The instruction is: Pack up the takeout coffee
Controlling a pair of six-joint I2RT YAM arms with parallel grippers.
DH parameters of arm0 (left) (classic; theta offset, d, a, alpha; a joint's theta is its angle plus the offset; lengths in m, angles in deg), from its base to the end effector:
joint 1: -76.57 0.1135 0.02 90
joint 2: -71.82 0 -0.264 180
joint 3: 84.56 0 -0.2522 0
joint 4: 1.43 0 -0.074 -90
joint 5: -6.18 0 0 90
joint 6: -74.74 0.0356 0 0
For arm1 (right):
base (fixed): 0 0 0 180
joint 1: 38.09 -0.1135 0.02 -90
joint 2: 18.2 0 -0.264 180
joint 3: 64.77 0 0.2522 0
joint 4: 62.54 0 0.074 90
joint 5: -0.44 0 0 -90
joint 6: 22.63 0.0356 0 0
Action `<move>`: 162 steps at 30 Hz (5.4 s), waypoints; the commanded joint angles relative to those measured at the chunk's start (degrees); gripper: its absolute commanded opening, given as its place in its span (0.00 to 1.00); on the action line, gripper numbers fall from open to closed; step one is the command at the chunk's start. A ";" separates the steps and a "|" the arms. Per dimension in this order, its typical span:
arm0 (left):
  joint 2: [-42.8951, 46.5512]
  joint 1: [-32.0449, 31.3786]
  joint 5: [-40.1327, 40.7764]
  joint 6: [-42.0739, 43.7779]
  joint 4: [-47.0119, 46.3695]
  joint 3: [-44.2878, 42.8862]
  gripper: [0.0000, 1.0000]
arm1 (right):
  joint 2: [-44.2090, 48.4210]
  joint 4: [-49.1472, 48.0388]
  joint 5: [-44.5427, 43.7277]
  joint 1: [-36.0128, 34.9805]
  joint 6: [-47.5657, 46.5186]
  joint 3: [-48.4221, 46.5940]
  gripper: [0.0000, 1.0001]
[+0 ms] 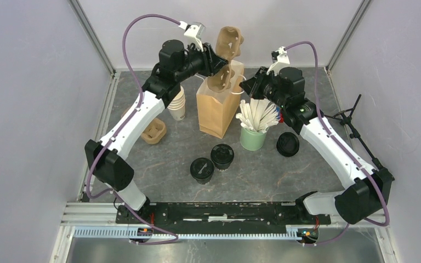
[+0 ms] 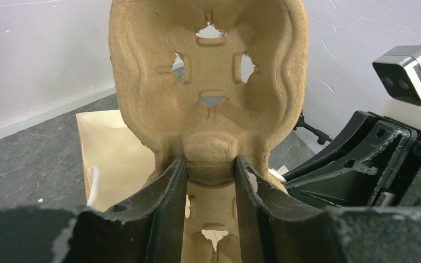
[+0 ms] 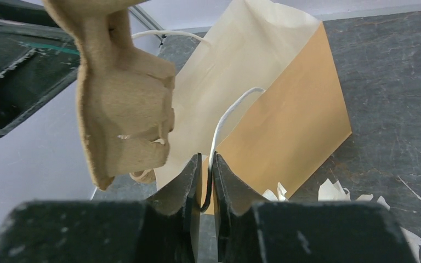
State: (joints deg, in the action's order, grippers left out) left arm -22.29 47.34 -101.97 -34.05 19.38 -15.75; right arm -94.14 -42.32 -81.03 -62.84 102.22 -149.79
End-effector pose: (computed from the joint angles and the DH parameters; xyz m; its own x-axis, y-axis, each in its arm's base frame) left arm 0.3328 -0.1989 0.4439 -0.2906 -0.1881 -0.9382 0.6778 0.6516 -0.3406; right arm 0.2812 0.1354 0.3883 -0.4561 0.4120 -0.7888 -0.3480 0.7332 0.5842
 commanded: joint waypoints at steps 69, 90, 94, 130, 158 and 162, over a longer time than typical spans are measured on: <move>-1.39 -4.79 17.76 12.90 6.42 4.41 0.35 | 0.62 -2.47 4.52 -0.19 -4.17 -2.07 0.02; -7.85 -7.13 27.89 11.98 32.79 -9.27 0.31 | -0.31 -2.69 5.30 -0.71 -3.71 -1.69 0.00; -7.46 -7.25 28.16 10.79 34.16 -8.69 0.31 | -0.17 -2.75 5.14 -0.74 -3.72 -1.68 0.00; -11.53 -7.70 27.71 9.17 41.83 -13.85 0.58 | 0.31 -3.75 5.09 -2.58 -3.13 0.33 0.00; 8.77 -7.68 31.66 3.53 42.54 -15.35 1.00 | 5.00 2.58 2.53 -2.59 -7.96 0.34 0.75; 12.59 -7.53 37.49 3.01 45.62 -9.73 1.00 | 7.07 5.29 1.15 -2.58 -12.36 -0.72 0.98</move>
State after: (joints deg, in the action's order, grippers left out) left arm -12.82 40.06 -71.26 -28.96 62.31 -30.37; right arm -90.41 -39.42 -77.64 -65.36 95.83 -148.40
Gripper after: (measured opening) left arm 0.994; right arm 0.933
